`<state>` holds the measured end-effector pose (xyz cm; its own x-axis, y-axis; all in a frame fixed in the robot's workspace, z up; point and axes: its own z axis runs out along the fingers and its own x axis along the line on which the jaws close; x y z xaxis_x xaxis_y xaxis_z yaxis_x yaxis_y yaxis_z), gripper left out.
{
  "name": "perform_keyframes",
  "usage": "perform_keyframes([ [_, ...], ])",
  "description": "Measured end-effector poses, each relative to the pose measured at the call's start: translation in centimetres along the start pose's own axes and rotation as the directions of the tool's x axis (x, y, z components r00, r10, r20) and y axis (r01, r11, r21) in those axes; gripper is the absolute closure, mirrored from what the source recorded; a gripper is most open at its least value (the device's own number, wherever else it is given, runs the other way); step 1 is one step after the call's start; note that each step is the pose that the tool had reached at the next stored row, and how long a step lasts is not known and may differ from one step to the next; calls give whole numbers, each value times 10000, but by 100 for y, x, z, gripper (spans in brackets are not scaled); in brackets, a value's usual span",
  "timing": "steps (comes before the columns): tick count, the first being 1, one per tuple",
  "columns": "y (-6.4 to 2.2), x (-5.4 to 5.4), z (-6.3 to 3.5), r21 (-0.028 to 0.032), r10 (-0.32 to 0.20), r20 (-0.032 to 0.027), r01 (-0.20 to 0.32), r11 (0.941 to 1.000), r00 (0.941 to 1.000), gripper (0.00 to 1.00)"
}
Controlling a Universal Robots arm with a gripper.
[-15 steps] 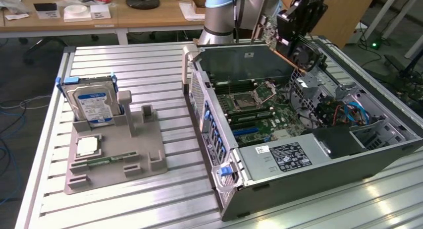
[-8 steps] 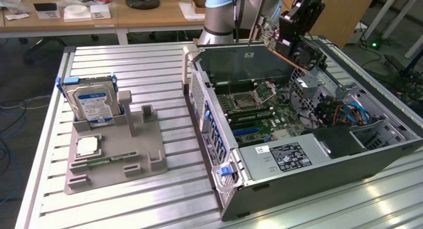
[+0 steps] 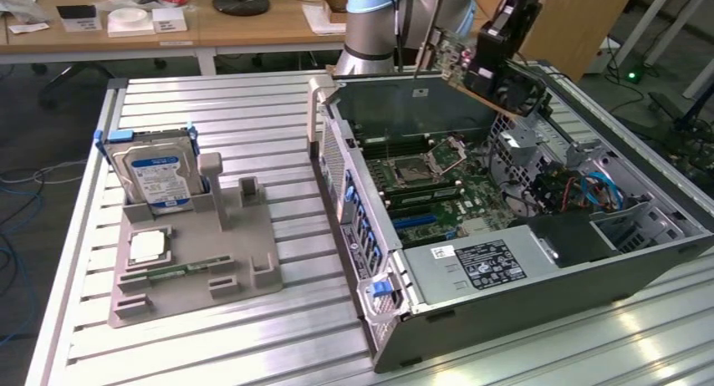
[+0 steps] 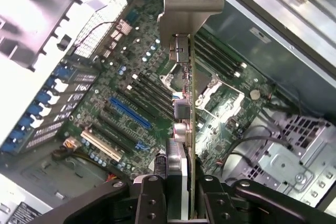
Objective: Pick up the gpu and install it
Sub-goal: 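Insert the gpu into the slot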
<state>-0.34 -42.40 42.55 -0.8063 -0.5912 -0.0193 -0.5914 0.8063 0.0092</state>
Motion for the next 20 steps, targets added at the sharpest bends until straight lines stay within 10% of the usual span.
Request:
perform_keyframes([
  [10,0,0,0,-33,-1633,-12,1633,9866,9866,72],
  [20,0,0,0,-64,-3070,-19,3069,9517,9517,72],
])
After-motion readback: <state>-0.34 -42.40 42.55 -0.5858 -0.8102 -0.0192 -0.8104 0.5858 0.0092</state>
